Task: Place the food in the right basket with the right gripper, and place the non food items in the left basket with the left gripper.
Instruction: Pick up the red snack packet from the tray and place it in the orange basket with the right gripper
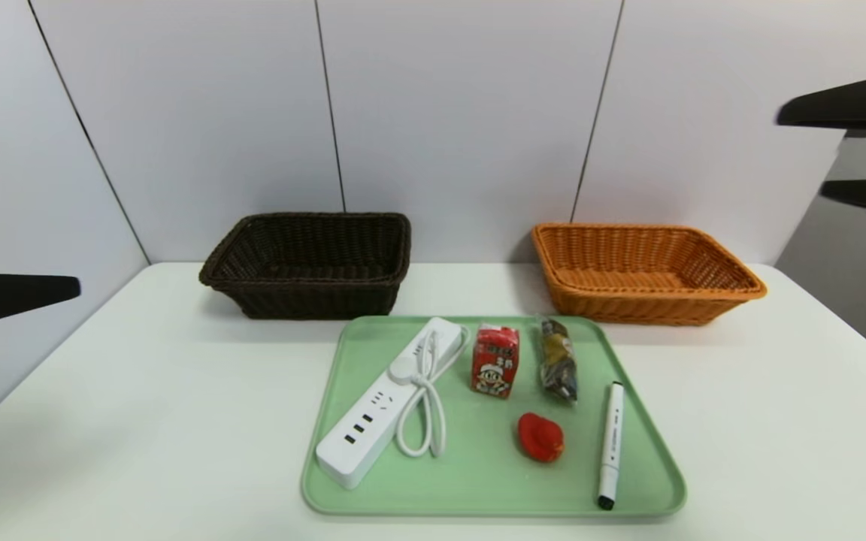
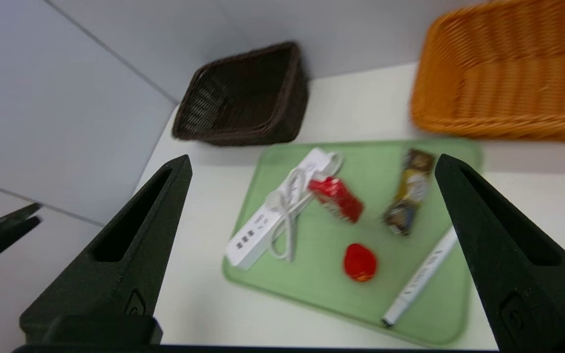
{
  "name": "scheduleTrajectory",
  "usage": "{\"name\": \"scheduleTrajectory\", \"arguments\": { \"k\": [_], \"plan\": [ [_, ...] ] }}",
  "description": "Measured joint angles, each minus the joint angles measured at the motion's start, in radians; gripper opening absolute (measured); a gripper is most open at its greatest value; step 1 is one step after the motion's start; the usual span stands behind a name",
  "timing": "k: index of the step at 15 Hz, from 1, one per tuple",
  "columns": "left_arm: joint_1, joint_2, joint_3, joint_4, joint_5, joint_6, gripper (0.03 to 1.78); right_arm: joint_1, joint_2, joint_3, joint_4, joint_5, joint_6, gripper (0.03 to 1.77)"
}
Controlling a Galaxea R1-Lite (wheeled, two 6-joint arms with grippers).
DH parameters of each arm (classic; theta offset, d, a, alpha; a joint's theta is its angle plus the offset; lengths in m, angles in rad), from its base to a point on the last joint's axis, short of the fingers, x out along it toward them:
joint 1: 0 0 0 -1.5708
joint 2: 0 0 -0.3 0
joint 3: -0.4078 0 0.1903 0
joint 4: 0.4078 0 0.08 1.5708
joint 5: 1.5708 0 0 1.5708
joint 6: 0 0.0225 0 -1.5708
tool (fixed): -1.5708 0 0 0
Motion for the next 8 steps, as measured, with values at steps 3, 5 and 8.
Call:
{"name": "scheduleTrajectory", "arguments": {
  "k": [3,5,8],
  "plan": [
    [-0.054,0.093,-0.004,0.006,0.004,-0.046,1.69,0.128,0.139,-0.029,0.0,-0.035,0.054,1.71],
    [-0.092,0.132,0.004,0.009,0.014,-0.053,1.69,0.171,0.198,-0.011,-0.004,-0.071,0.014,1.71],
    [-0.147,0.175,0.009,0.005,0.044,-0.049,1.69,0.23,0.269,0.011,0.013,-0.11,-0.023,1.71]
  ]
}}
